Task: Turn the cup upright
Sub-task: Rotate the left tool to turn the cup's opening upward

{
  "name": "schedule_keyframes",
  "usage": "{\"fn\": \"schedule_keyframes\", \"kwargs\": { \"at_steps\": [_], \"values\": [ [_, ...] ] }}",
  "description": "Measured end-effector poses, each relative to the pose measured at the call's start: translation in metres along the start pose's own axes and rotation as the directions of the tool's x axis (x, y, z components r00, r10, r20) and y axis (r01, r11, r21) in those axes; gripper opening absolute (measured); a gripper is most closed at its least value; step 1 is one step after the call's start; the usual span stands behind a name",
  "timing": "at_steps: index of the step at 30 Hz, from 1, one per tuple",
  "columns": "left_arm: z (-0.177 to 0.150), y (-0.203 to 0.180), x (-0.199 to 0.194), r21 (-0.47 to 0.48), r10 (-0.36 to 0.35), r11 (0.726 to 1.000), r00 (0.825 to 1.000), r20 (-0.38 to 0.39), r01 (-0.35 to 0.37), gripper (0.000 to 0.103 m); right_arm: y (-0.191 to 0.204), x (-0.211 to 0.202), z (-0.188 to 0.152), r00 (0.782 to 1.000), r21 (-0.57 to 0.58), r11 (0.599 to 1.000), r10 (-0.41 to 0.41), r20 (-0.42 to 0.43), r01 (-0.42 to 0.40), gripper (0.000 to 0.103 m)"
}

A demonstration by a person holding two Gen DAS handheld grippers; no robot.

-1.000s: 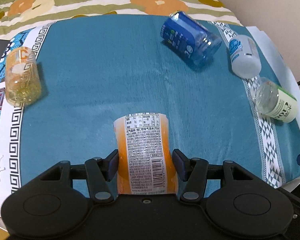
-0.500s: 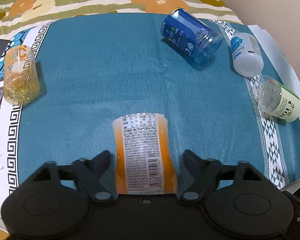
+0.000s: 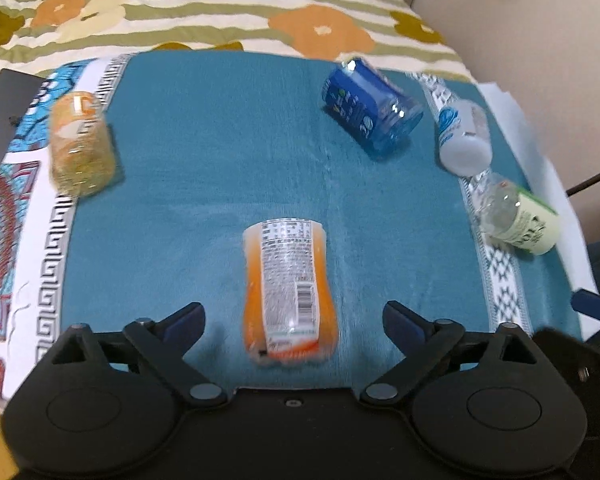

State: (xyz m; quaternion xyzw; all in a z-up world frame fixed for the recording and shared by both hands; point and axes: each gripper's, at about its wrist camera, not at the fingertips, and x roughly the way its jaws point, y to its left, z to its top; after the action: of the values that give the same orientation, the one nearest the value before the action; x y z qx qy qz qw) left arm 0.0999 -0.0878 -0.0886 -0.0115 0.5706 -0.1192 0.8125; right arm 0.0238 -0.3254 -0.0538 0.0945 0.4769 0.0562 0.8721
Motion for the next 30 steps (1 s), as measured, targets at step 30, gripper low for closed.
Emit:
{"fn": "schedule_keyframes", "kwargs": {
  "at_steps": [30],
  "values": [
    [-0.05,0.136,-0.032,-0.059,0.063,0.996,0.997,0.054,-0.059,0.103,0.09,0.158,0.08,0.893,0.193,0.97,0.215,-0.395,-0.148,0.095]
  ]
}}
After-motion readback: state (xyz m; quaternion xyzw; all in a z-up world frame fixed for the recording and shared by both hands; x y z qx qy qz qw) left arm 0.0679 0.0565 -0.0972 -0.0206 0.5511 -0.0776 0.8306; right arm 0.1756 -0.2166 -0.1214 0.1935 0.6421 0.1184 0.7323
